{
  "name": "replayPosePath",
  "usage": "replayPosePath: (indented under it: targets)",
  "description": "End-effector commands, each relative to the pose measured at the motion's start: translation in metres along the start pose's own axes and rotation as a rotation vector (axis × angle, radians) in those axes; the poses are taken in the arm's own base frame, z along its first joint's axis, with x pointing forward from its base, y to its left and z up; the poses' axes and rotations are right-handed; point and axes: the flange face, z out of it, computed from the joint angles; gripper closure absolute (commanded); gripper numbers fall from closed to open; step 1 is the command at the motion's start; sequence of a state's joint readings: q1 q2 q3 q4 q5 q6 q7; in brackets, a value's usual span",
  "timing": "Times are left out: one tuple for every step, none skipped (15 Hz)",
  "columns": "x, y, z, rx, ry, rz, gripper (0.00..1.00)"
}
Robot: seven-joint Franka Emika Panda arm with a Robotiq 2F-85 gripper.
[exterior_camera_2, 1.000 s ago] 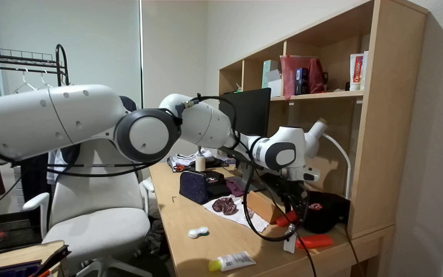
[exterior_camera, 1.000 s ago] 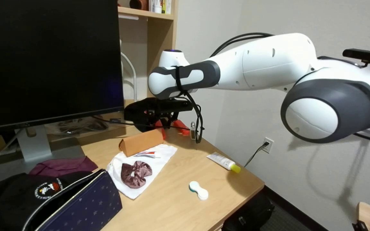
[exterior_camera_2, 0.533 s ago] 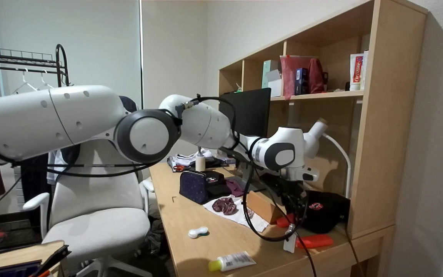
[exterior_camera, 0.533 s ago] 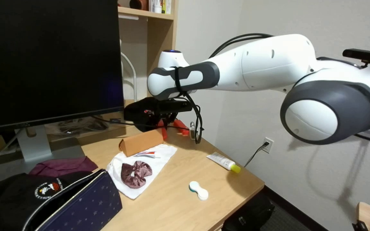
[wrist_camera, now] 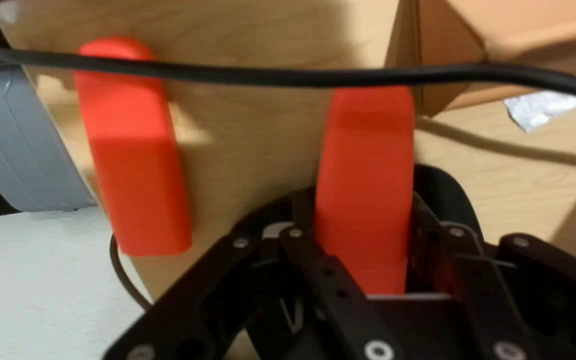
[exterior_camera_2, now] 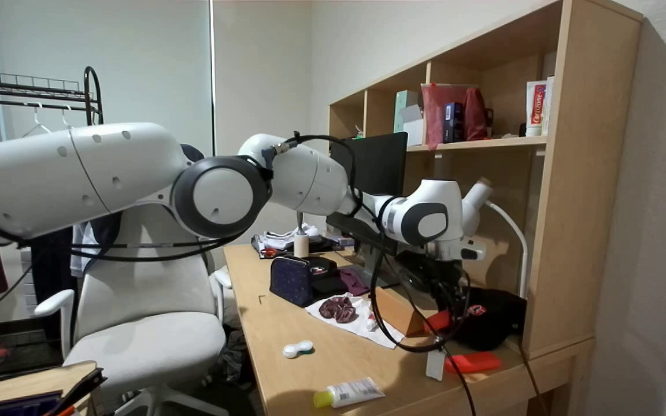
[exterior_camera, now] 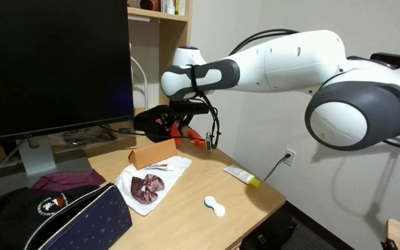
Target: Pick up the red object and move it close to the edge of the table.
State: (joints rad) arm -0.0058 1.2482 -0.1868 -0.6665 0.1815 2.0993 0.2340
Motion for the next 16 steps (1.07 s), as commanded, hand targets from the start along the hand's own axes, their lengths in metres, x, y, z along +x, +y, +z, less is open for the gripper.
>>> replayPosePath:
  targets:
    - [0.019,0.013,-0.059,0.03,0.058,-0.001,0.79]
    - [0.023,0.016,-0.075,0.026,0.081,0.002,0.79]
    - [0.028,0.019,-0.091,0.014,0.113,0.009,0.79]
    - [0.031,0.021,-0.105,0.018,0.122,0.004,0.79]
    - [0.031,0.021,-0.119,0.024,0.109,-0.013,0.79]
    - [0.03,0.022,-0.131,0.017,0.11,-0.015,0.79]
    - [0.028,0.022,-0.143,0.012,0.104,-0.024,0.79]
    - [0.026,0.023,-0.152,0.007,0.093,-0.029,0.79]
    - [0.021,0.021,-0.16,0.025,0.079,-0.067,0.79]
    - [0.018,0.022,-0.167,0.018,0.079,-0.081,0.79]
    - [0.014,0.025,-0.174,0.009,0.08,-0.087,0.79]
    - [0.01,0.025,-0.18,0.014,0.072,-0.106,0.79]
    - [0.006,0.026,-0.185,0.011,0.073,-0.117,0.79]
    - [0.001,0.027,-0.19,0.014,0.072,-0.123,0.79]
    - [-0.004,0.028,-0.193,0.02,0.067,-0.136,0.79]
    - [-0.009,0.029,-0.197,0.027,0.064,-0.152,0.79]
